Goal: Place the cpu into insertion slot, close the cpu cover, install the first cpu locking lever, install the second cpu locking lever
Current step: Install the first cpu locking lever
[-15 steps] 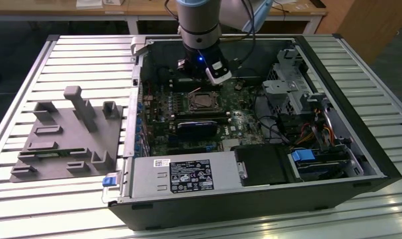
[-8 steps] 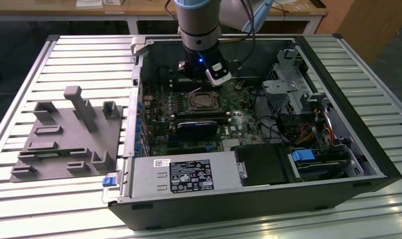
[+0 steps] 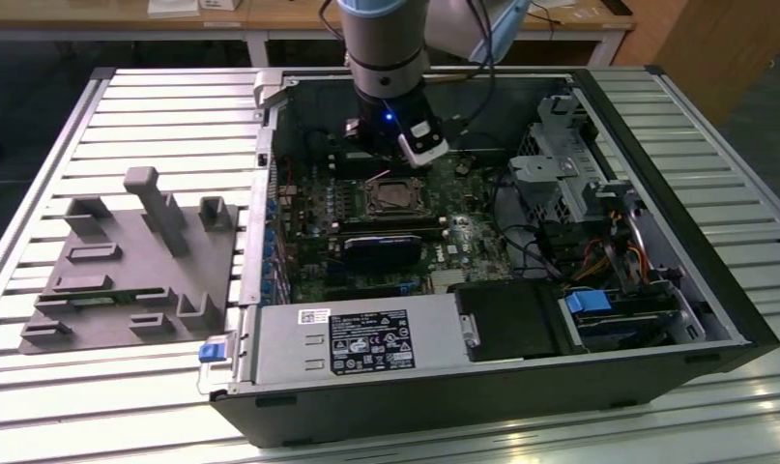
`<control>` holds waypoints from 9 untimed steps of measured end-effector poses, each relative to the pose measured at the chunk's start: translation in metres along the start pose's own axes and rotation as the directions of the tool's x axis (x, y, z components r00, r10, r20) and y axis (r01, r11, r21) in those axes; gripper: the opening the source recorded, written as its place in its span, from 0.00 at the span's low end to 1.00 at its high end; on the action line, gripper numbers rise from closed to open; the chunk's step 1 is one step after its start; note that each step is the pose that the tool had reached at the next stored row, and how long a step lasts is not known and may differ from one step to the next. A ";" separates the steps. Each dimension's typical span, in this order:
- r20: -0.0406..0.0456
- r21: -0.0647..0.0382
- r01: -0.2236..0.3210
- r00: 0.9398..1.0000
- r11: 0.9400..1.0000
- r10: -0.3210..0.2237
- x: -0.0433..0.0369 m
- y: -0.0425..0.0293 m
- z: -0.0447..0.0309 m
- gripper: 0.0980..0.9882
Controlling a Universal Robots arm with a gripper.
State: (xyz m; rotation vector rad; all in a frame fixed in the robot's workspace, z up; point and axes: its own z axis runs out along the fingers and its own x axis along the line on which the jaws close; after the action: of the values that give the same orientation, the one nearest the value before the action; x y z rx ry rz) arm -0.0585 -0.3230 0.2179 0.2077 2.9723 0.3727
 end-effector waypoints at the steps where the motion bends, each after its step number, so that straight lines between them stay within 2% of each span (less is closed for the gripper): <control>1: 0.001 0.001 0.000 1.000 1.000 0.000 0.0004 0.0004 0.0001 0.01; 5: 0.006 0.008 0.000 1.000 1.000 0.000 0.0018 0.0022 0.0005 0.01; 9: 0.017 0.019 0.000 1.000 1.000 0.000 0.0041 0.0046 0.0011 0.01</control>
State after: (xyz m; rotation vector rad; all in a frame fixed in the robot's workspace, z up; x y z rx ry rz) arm -0.0617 -0.3176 0.2176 0.2115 2.9596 0.3416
